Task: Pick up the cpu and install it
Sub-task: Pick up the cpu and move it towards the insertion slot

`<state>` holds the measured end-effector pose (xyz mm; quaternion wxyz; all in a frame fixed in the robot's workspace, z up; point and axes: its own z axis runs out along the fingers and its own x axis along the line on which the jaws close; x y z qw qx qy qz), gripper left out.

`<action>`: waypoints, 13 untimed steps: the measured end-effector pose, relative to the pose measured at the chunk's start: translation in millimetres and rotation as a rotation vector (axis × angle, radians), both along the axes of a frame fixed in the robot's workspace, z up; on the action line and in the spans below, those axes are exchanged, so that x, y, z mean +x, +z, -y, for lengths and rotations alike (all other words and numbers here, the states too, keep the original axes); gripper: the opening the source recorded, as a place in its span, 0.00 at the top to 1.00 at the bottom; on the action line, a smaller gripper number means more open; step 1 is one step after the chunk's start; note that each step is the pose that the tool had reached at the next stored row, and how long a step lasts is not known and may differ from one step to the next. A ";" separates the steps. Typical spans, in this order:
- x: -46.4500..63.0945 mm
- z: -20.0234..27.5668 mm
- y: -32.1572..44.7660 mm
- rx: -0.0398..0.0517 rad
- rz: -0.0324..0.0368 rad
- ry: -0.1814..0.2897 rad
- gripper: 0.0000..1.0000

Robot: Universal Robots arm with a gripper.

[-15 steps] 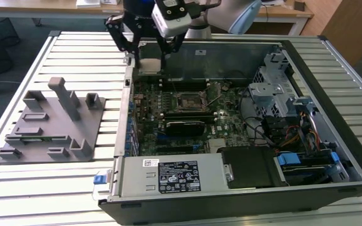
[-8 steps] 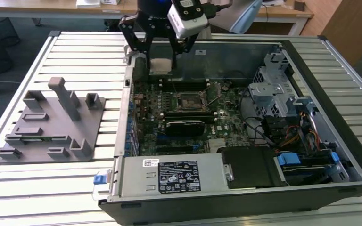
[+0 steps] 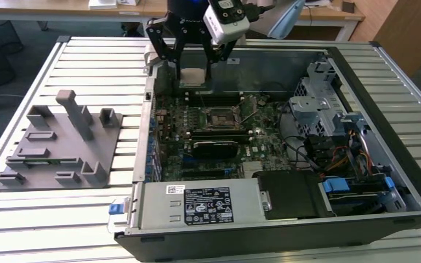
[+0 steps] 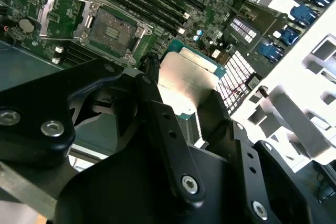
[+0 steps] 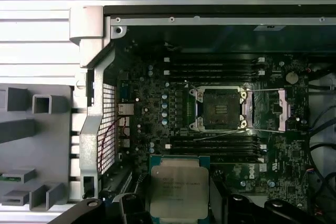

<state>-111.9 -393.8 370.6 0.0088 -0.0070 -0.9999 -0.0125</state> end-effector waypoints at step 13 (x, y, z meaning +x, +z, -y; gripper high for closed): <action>33.3 -6.8 -1.6 -0.0002 -0.0001 0.000 0.46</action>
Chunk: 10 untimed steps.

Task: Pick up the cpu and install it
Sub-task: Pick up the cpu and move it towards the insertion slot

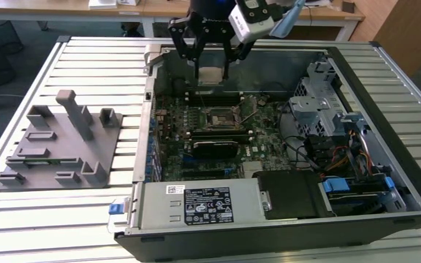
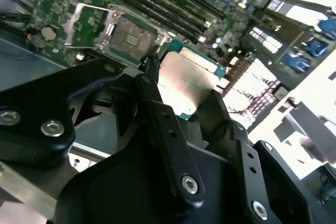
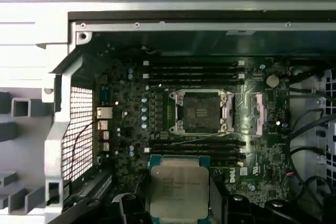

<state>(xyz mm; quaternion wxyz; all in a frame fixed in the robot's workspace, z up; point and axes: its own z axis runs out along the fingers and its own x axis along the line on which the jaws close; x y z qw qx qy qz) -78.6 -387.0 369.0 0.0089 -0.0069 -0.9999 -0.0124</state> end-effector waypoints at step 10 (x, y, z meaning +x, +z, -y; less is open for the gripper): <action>33.4 -14.0 -4.4 0.0001 0.0001 0.000 0.46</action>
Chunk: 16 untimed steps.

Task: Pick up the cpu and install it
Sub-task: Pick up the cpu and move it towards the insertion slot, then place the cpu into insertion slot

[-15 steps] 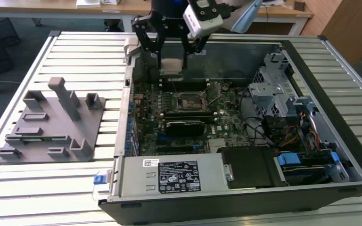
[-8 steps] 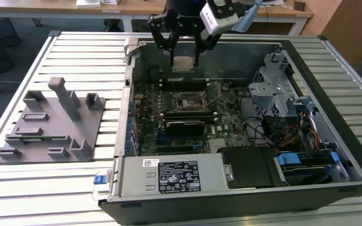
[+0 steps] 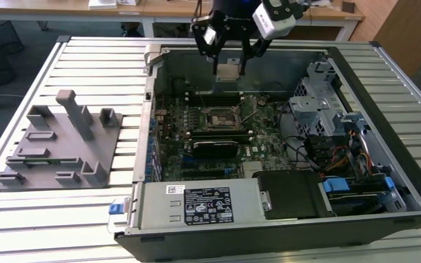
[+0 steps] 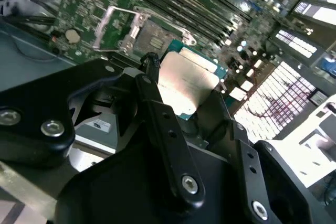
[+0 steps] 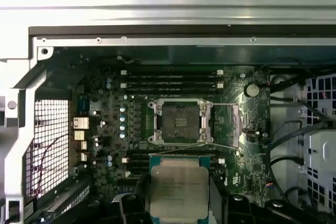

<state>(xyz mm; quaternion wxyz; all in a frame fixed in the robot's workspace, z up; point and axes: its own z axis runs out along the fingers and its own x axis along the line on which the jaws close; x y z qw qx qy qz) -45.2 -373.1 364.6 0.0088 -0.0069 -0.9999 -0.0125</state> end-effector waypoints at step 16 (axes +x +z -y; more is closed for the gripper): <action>6.0 -0.1 -0.4 -0.0011 -0.0001 -0.019 0.46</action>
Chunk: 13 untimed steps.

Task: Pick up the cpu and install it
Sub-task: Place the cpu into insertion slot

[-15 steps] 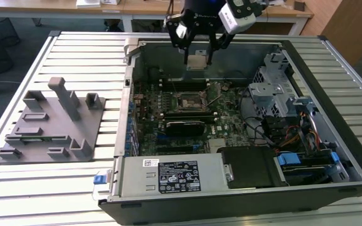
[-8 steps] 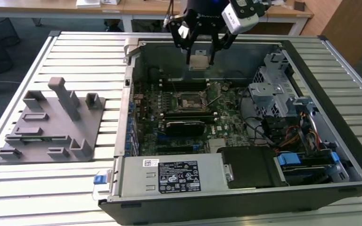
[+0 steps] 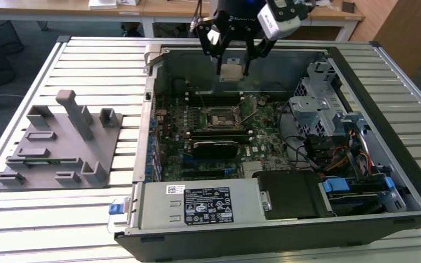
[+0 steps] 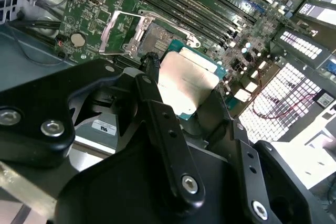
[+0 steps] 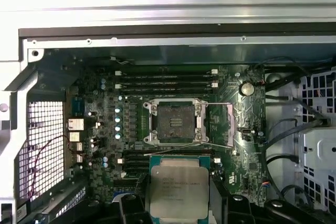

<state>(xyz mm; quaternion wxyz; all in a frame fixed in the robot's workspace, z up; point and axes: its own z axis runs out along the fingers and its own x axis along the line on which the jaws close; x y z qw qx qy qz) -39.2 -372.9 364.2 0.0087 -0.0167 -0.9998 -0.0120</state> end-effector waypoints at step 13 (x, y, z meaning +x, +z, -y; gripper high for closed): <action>0.0 -0.5 -3.0 -0.0009 0.0002 -0.178 0.46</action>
